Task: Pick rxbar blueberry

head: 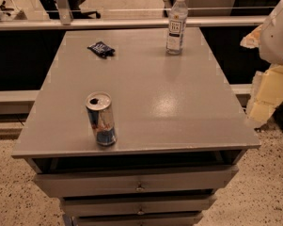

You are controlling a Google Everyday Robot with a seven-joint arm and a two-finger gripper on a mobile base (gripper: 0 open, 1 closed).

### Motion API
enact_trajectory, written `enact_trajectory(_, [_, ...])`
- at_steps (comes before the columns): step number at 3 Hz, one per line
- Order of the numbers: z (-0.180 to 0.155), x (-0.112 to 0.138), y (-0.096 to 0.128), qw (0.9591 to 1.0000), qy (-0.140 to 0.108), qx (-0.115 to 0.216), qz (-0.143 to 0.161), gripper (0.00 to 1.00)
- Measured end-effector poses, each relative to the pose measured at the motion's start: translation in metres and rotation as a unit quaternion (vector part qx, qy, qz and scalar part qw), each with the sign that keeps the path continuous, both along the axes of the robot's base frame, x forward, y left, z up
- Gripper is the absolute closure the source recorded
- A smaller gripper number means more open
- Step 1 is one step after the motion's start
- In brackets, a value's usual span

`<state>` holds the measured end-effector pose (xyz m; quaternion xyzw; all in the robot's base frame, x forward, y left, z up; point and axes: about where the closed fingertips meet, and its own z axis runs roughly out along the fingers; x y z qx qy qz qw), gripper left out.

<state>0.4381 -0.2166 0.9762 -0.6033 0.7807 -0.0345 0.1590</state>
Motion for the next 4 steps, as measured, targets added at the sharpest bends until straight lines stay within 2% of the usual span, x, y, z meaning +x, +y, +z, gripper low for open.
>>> enact_trajectory(1, [0.000, 0.000, 0.000, 1.0000, 0.000, 0.000, 0.000, 0.00])
enact_trajectory(2, [-0.012, 0.022, 0.024, 0.9997, -0.008, 0.023, 0.008, 0.00])
enact_trajectory(3, [-0.027, 0.077, 0.093, 0.9955, -0.027, 0.089, 0.021, 0.00])
enact_trajectory(4, [-0.029, 0.108, 0.132, 0.9912, -0.038, 0.124, 0.026, 0.00])
